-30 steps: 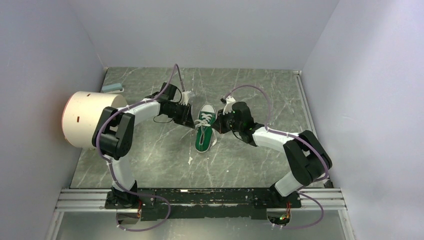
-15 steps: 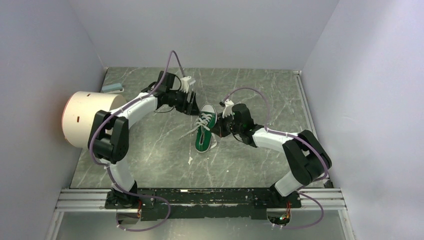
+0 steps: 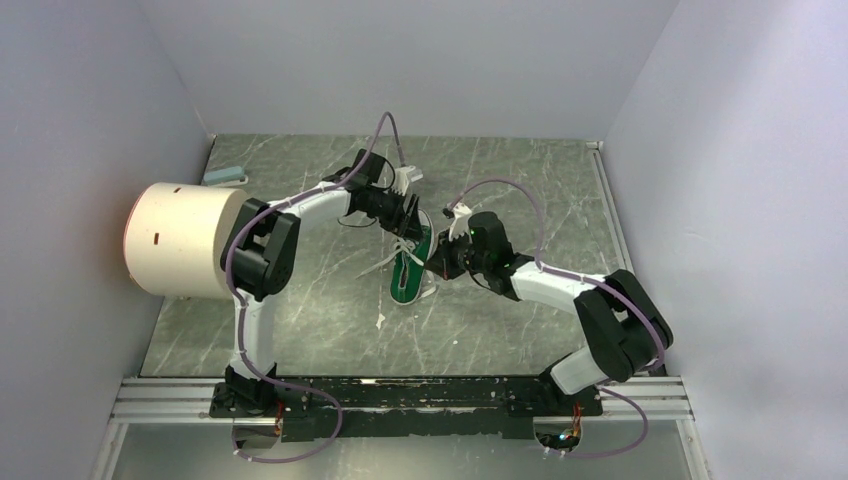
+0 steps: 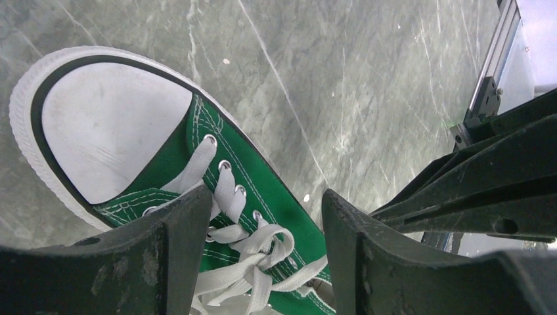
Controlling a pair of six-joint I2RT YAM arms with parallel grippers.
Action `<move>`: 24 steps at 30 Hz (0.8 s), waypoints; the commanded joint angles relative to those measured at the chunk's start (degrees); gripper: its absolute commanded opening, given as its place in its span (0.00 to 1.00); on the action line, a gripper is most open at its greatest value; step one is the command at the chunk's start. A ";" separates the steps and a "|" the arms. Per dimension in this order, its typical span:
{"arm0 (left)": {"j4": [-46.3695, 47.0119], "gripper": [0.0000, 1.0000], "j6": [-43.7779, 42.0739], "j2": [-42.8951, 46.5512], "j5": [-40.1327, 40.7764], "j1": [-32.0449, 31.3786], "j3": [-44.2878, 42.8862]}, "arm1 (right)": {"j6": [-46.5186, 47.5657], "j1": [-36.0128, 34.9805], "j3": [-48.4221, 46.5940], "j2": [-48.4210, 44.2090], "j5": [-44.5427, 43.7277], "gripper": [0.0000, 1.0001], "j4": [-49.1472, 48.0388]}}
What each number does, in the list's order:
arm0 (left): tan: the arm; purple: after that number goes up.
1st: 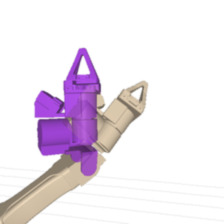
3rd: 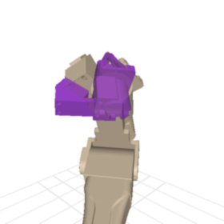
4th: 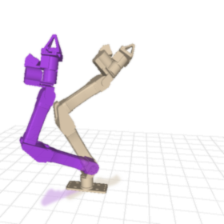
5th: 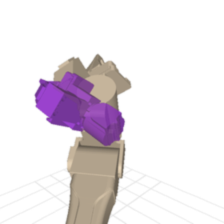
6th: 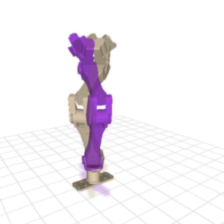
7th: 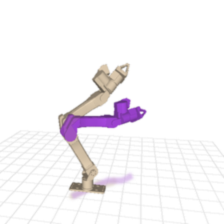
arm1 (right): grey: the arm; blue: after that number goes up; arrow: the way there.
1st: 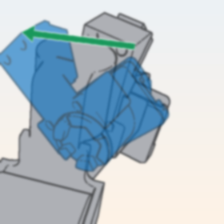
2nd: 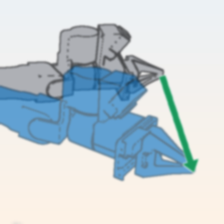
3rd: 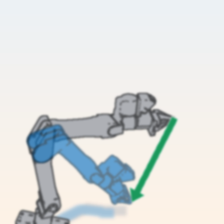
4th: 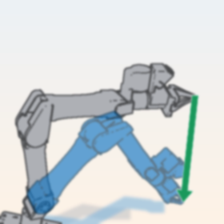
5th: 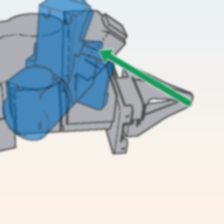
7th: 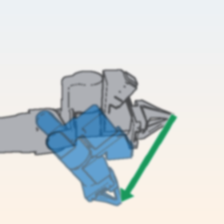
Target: Tie the shoes
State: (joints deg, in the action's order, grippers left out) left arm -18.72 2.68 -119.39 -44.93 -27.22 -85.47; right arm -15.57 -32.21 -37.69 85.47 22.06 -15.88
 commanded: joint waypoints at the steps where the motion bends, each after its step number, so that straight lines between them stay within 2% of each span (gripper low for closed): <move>1: -4.59 0.66 -5.29 0.26 -2.44 -0.20 -0.70 | 0.63 0.20 1.17 -1.97 -0.38 0.00 -0.59; 7: -10.59 0.61 -9.03 2.91 -1.25 -0.08 1.23 | 1.26 0.46 0.86 -1.93 -0.44 0.00 -0.56; 14: -6.86 0.53 -5.32 6.10 -4.91 -0.02 5.95 | 2.14 0.91 -0.83 -0.48 0.97 0.00 -0.73; 16: -7.00 0.50 -4.74 5.69 -5.81 0.06 5.82 | 2.33 0.92 -1.71 0.47 1.51 0.00 -0.59; 24: -6.72 0.44 -4.09 7.40 -7.01 1.65 7.13 | 2.35 0.98 -4.65 3.56 2.73 0.00 -0.26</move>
State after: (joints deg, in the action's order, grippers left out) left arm -24.47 -2.17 -114.83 -48.31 -26.50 -79.31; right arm -14.13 -31.55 -39.81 87.37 23.90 -15.97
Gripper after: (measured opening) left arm 0.465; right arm 0.008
